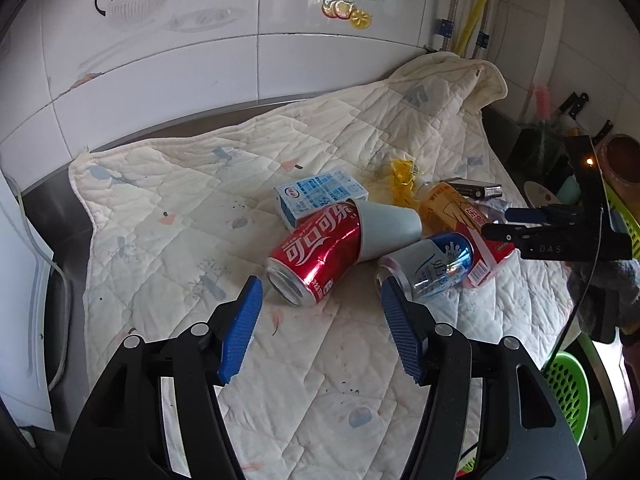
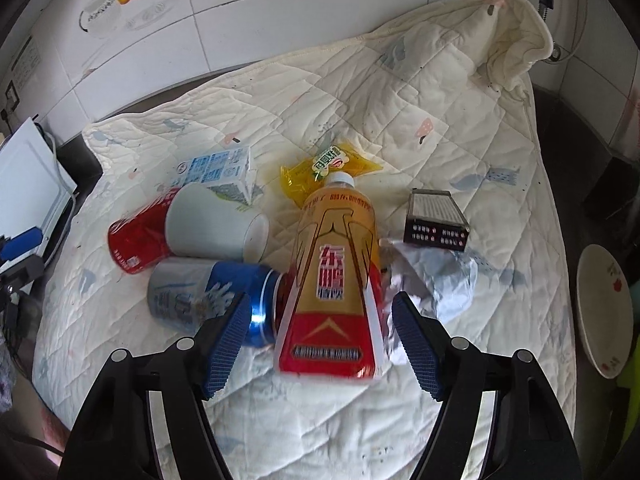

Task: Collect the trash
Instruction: 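Grasp the orange drink bottle with the right gripper while the left tool moves toward the blue can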

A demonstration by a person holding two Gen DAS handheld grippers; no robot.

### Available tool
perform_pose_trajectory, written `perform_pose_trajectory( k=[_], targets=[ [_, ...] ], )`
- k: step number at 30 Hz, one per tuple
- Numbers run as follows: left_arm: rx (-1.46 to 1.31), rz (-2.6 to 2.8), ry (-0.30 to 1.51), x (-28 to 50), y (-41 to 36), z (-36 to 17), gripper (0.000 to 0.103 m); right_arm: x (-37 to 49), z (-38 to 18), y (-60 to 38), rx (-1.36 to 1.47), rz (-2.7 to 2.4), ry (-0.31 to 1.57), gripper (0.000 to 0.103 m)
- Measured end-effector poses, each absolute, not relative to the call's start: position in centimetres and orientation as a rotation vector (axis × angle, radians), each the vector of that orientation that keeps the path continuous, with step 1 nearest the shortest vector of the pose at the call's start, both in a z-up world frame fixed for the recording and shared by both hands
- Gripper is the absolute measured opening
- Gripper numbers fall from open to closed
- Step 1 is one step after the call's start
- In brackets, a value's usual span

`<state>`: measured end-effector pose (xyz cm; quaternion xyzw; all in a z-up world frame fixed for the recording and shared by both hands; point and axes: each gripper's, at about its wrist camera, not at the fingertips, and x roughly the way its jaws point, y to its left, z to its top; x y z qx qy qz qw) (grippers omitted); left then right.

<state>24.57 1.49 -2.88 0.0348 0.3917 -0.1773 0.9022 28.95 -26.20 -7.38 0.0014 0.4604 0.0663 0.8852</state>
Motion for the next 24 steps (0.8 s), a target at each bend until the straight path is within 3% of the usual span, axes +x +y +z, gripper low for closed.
perform_pose_trajectory(
  k=[10,24],
  targets=[
    [0.076,-0.357,0.822,25.6,2.1,-3.6,0.061,32.8,-9.4,-26.5,-0.003,0.119,1.038,0.061],
    [0.115,-0.403,0.836,26.5,0.7,-4.4,0.061,34.3,-11.3,-26.8,0.051,0.157,1.121,0.063]
  ],
)
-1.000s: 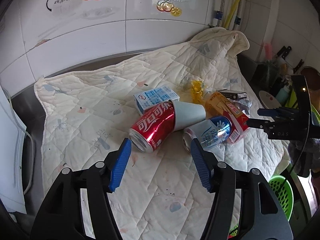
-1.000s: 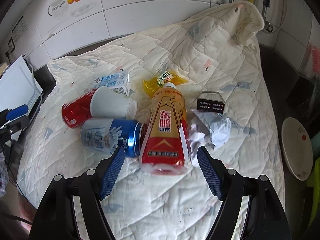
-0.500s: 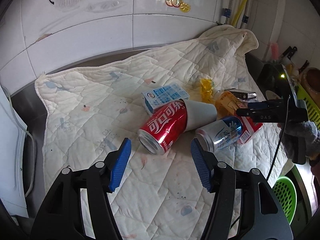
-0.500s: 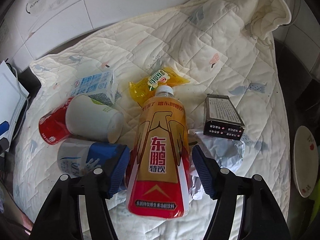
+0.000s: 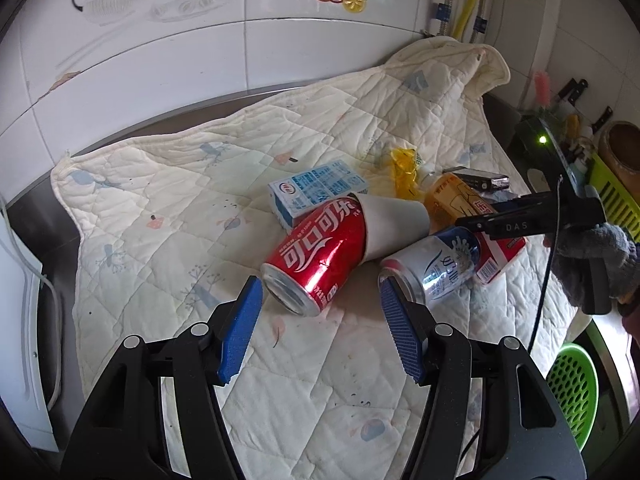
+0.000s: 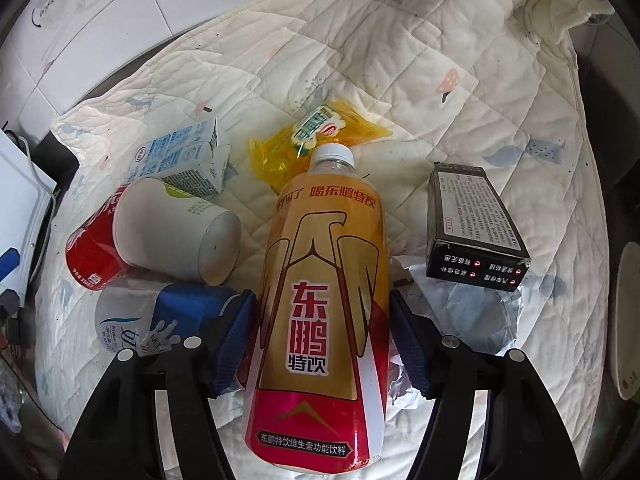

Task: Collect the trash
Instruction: 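Grasp the orange drink bottle with the right gripper while the left tool moves toward the blue can, then grasp the blue milk beer can with the left gripper while the right lifts the bottle toward the basket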

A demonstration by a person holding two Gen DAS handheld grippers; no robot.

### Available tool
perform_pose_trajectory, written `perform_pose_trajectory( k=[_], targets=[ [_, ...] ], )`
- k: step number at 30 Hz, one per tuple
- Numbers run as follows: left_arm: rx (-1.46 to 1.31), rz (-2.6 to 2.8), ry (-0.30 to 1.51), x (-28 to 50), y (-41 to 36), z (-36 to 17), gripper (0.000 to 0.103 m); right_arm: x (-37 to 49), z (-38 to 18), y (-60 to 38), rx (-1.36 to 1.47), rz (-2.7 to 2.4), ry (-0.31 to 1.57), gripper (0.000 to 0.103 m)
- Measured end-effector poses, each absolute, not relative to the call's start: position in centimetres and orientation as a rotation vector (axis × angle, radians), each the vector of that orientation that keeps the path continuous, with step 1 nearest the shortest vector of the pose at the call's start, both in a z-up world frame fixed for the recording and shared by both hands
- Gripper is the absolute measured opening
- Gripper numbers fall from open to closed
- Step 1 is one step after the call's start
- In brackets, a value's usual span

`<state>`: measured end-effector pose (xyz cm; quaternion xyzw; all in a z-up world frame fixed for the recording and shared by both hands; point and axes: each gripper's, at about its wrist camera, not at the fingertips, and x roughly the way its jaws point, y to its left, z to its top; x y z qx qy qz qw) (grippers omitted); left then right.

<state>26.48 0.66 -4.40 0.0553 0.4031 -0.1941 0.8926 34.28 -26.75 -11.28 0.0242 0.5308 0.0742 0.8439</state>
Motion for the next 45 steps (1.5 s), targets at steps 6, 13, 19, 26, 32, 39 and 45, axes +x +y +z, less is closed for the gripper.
perform_pose_trajectory(
  k=[6,13,19,26,32,39,45],
  targets=[
    [0.149,-0.484,0.843,27.0,-1.2,-4.9,0.061,32.5,-11.0,-27.1,0.066,0.156,1.115,0.063],
    [0.249,-0.616,0.845,27.5,-5.3,-5.8,0.061,29.4,-10.9,-27.9,0.085,0.141,1.098,0.062],
    [0.310,-0.720,0.842,28.1,-8.2,-6.9,0.069,26.5,-10.5,-28.2,0.109,0.127,1.092,0.062],
    [0.387,-0.799,0.852,28.9,-10.5,-8.2,0.069,23.9,-10.8,-28.1,0.115,0.103,1.114,0.062],
    [0.427,-0.817,0.890,30.1,-11.5,-9.8,0.068,23.2,-11.3,-28.3,0.102,0.087,1.133,0.063],
    [0.417,-0.870,0.925,31.4,-11.9,-10.5,0.072,24.3,-11.9,-27.9,0.088,0.069,1.146,0.066],
    [0.434,-0.896,0.939,31.5,-12.8,-11.2,0.075,24.6,-12.4,-28.1,0.102,0.055,1.149,0.066]
  ],
)
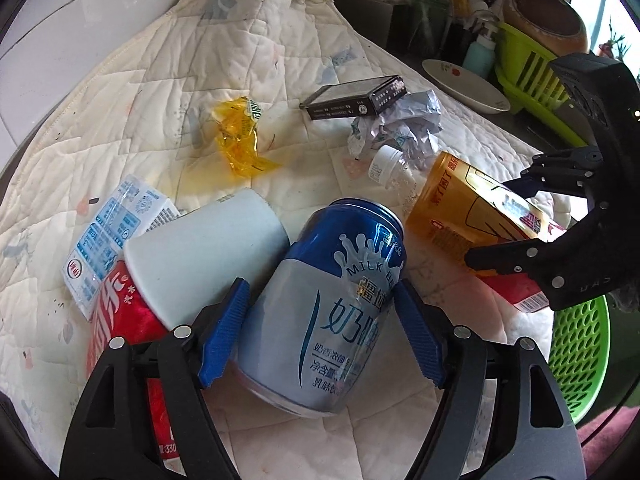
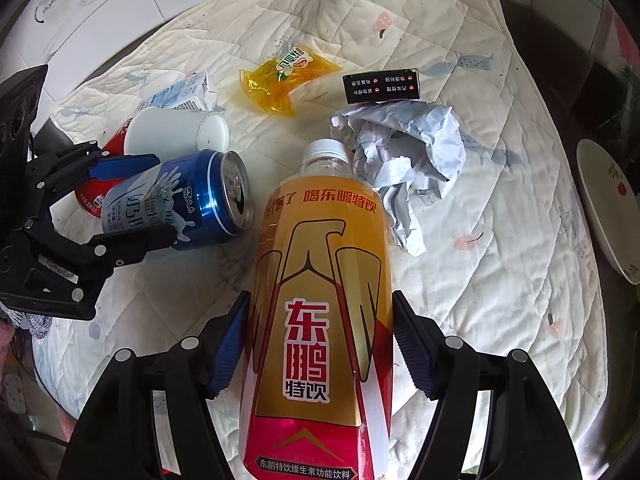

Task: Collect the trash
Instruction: 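Grasp the blue milk beer can with the left gripper while the right lifts the bottle toward the basket, then carry the bottle and can over the green basket and open both grippers to drop them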

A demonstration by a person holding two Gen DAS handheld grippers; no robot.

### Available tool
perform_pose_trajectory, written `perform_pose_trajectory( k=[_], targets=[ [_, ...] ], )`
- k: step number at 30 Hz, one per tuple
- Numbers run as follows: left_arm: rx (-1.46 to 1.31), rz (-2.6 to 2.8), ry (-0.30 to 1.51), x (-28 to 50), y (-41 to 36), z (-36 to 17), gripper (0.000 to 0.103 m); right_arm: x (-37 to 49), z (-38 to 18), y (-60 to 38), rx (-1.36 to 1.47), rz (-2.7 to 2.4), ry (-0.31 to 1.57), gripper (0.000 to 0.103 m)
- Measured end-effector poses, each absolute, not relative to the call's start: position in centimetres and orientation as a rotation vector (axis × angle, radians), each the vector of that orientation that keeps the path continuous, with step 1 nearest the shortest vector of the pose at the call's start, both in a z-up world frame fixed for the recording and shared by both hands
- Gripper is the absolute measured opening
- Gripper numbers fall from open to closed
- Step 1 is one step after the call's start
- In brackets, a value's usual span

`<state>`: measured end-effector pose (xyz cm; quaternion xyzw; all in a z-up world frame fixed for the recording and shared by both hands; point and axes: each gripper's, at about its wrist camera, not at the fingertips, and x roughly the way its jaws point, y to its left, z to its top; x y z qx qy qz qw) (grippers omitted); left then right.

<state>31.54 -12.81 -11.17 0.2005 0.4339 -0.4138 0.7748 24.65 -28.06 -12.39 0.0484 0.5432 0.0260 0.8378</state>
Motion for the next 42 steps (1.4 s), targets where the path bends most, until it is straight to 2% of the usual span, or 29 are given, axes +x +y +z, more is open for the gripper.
perform_pose_trajectory(
  k=[14,24,42],
  targets=[
    [0.483,-0.843,0.917,29.2,-14.3,-11.3,0.070,21.6,-11.3,-28.0,0.114,0.059,1.105,0.065],
    [0.374,-0.768,0.936,27.0,-12.6,-10.7,0.068,18.2,-10.1,-27.6,0.133,0.085,1.060,0.065],
    [0.224,-0.756,0.873,16.0,-9.8,-5.6,0.067,6.3,-8.3,-29.8,0.120,0.087,0.979,0.065]
  ],
)
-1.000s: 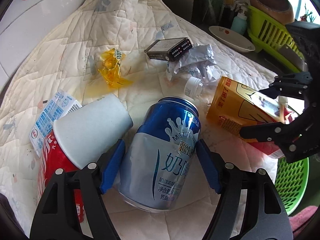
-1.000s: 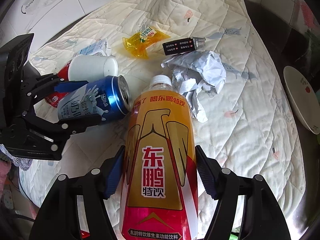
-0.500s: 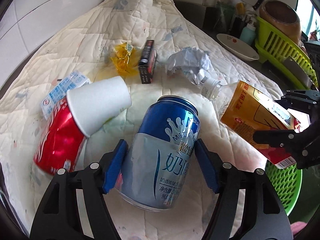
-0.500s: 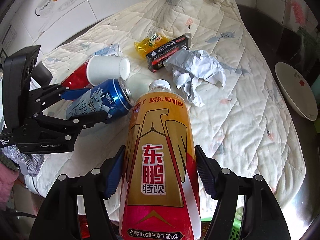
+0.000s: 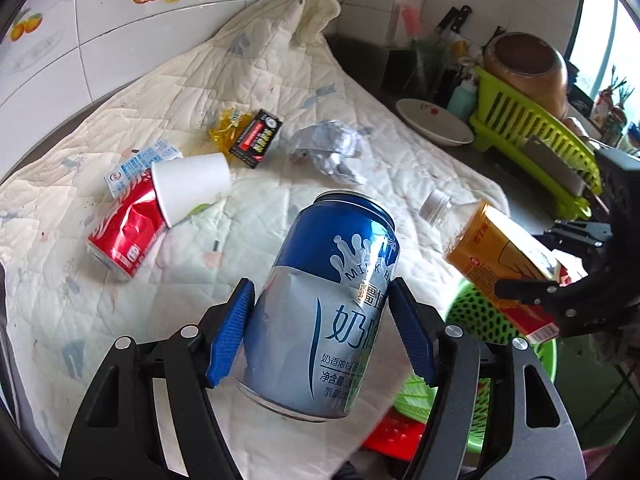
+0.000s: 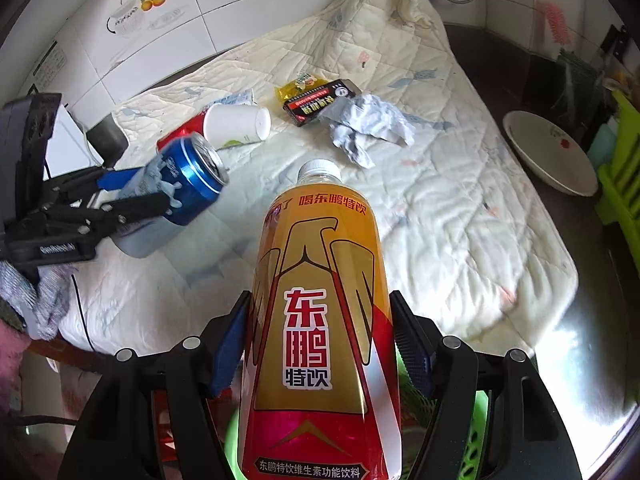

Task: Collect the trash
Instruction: 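Carry the bottle and can over the green basket and open both grippers to drop them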

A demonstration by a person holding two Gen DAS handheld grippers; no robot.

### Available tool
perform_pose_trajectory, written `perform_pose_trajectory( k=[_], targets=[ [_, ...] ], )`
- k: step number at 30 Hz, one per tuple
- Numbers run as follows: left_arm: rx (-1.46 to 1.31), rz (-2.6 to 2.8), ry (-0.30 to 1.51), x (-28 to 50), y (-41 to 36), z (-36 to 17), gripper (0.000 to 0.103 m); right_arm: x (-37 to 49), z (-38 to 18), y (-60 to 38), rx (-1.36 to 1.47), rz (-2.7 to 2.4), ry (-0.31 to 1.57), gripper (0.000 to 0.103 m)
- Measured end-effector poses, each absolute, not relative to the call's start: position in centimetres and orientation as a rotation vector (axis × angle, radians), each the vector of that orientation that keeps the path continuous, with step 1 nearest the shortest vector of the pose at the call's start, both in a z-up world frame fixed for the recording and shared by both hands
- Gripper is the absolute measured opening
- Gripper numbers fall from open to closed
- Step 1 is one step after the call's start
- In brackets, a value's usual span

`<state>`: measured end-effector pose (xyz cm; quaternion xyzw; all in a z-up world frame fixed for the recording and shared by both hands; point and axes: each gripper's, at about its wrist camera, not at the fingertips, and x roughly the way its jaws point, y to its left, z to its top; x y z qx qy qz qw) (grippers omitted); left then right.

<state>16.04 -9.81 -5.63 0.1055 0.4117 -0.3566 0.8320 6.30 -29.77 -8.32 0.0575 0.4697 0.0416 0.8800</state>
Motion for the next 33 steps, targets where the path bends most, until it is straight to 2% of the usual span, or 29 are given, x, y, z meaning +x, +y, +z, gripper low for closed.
perform_pose_trajectory(
  k=[6,17,33],
  targets=[
    [0.208,-0.808,0.864,11.4,-10.9,-5.2,0.067,0.9,-9.8,-31.4,0.143,0.048,0.994,0.065],
    [0.201,-0.877,0.905,5.6,-14.1,-6.9,0.067,-4.0,-13.5,-32.9,0.208,0.045,1.066,0.066],
    [0.227,-0.925,0.951,1.5,-17.8,-8.8,0.068,-8.9,-11.6,-33.3,0.126,0.049,0.998,0.075]
  ],
)
